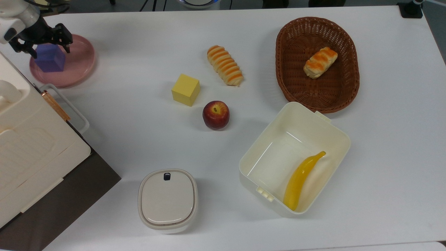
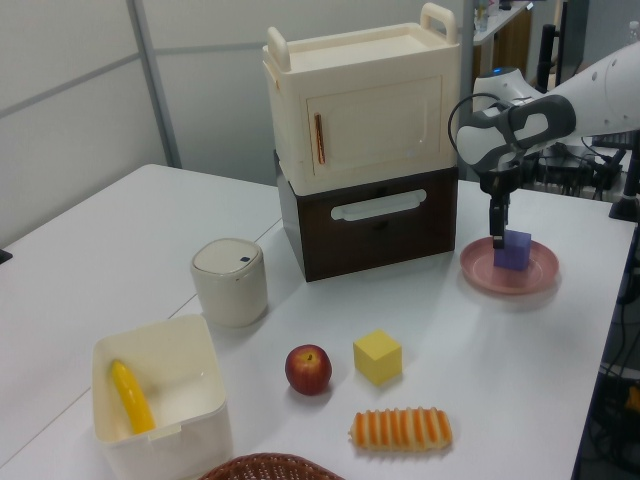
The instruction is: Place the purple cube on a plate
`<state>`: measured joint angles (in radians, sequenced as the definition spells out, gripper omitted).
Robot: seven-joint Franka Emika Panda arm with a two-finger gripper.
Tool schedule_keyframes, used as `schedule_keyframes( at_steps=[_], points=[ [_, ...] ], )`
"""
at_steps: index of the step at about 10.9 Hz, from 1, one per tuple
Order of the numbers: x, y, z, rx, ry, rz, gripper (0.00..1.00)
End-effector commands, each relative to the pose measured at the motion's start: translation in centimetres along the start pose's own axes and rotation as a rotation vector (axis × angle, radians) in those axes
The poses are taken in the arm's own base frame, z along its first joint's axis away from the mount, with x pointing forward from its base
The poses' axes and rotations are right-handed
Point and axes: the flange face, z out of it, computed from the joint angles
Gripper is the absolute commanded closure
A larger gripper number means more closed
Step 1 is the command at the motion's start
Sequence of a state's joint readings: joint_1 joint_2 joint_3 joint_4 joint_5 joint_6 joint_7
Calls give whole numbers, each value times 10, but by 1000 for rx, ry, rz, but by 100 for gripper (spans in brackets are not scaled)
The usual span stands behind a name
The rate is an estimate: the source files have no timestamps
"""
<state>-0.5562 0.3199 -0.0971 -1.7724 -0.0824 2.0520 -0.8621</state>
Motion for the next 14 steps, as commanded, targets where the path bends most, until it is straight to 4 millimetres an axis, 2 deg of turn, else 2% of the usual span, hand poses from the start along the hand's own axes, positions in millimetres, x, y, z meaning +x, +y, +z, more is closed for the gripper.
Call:
schedule_keyframes(
  at_steps=[1, 3, 4, 6, 7, 10, 11, 14],
  points=[
    [32, -46, -46, -9, 29, 21, 0],
    [79, -101, -81, -32, 68, 87, 0],
    [99, -132, -90, -33, 73, 108, 0],
    [130, -199, -129, -52, 112, 146, 0],
    [139, -233, -147, -61, 130, 163, 0],
    [143, -310, -203, -45, 129, 299, 0],
    [139, -329, -219, -40, 113, 326, 0],
    [134, -360, -237, -39, 82, 299, 0]
  ],
)
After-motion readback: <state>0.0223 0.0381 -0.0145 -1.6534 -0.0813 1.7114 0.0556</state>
